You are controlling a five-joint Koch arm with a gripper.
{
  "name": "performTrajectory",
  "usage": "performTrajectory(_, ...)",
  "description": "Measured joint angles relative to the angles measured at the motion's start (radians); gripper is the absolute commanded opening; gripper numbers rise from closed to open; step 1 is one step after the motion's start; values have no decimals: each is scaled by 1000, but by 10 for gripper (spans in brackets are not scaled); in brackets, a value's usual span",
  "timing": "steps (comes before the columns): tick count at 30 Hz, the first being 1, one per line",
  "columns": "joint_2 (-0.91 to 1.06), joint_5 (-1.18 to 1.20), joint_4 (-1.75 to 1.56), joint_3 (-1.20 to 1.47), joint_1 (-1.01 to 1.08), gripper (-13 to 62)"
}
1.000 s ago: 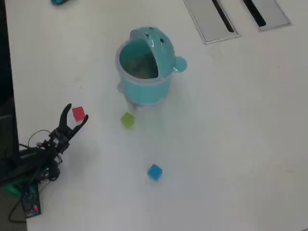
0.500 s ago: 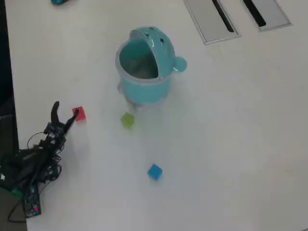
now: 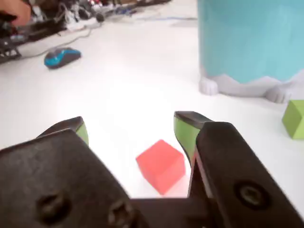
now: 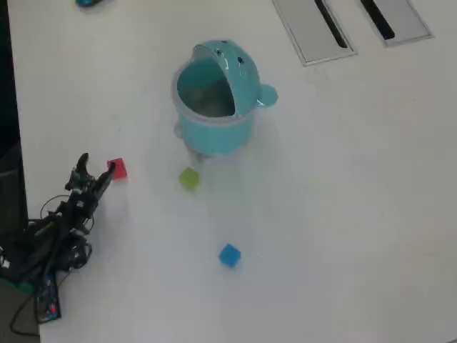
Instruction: Grasp RGB lego blocks and put them in the bin one by one.
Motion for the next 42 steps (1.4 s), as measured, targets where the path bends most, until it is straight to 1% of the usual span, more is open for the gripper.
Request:
performTrajectory(6,-2,-49,186,-77,0,330)
performTrajectory(9,-12,-67,186,-77,0,330)
performTrajectory(13,-84,-92,192,-140,-6,331)
performTrajectory(14,-129,-92,195,-152,-17,331)
performTrajectory(18,-206,-98,196,-152,-21,331)
performTrajectory(21,-324,-98,153,-173,-15,332)
performTrajectory(27,-471,-98,-11,-215,35,332)
performTrajectory(42,-588,-121,-28,-230,97,333)
